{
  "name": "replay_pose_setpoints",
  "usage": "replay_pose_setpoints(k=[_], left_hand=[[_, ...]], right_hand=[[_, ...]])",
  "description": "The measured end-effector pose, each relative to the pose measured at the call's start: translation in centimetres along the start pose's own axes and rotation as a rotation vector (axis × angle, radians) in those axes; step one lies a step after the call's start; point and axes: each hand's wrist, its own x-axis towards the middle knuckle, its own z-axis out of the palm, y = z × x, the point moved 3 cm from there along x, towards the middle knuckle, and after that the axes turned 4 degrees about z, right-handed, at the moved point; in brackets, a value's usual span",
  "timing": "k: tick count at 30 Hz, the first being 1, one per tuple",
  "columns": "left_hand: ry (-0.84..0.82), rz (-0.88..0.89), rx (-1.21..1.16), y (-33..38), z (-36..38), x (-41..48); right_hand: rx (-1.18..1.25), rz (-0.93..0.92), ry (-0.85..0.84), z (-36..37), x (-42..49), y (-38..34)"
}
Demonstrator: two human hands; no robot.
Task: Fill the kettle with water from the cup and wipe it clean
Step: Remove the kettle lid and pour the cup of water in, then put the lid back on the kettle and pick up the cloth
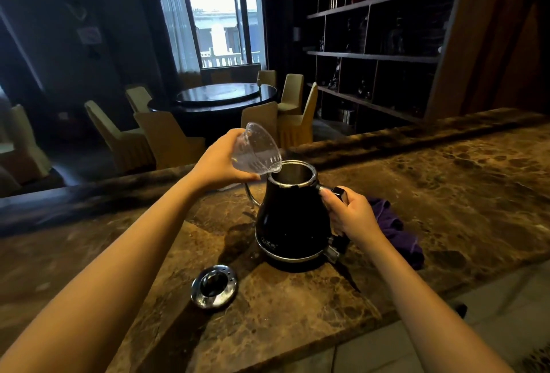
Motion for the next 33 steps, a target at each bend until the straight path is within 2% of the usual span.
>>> replay_pose_setpoints(k=[4,6,11,18,21,24,26,27,29,31,33], left_hand=[[0.311,-0.268,-0.325,-4.8,1.0,-5.6],[0.478,-0.442,-0.341,-8.5,1.4,-11.2],[0.582,-0.534,-0.328,-11.2,3.1,-16.5],[0.556,-0.62,-0.286,-12.9,2.9,-17.3],[0.457,-0.651,-0.268,-12.8,3.0,-17.1],[0.468,-0.776,-0.151,-10.9,3.4,-19.1],[0.569,-0.679,-0.017,-7.6,4.2,-20.9],[0.56,-0.591,0.006,-6.0,4.8,-21.3],[0.385,-0.464,0.017,-4.2,6.5,-21.1],[0.199,-0.439,0.049,-3.8,7.8,-20.4],[0.192,-0.455,0.058,-3.9,8.2,-19.9]], right_hand=[[-0.056,-0.036,0.068,0.2,-0.4,0.4],[-0.125,-0.025,0.012,2.5,-0.7,1.6],[-0.147,-0.073,0.076,1.5,-1.2,1.9],[-0.152,-0.139,0.151,1.3,-1.2,1.0],[-0.163,-0.149,0.156,1.2,-1.1,0.6],[-0.161,-0.146,0.161,1.3,-1.0,0.4],[-0.16,-0.145,0.17,1.2,-0.9,0.4],[-0.162,-0.144,0.173,1.2,-0.9,0.5],[-0.167,-0.142,0.169,1.2,-0.9,0.5],[-0.172,-0.141,0.172,1.2,-0.9,0.5],[-0.172,-0.153,0.175,1.2,-1.0,0.3]])
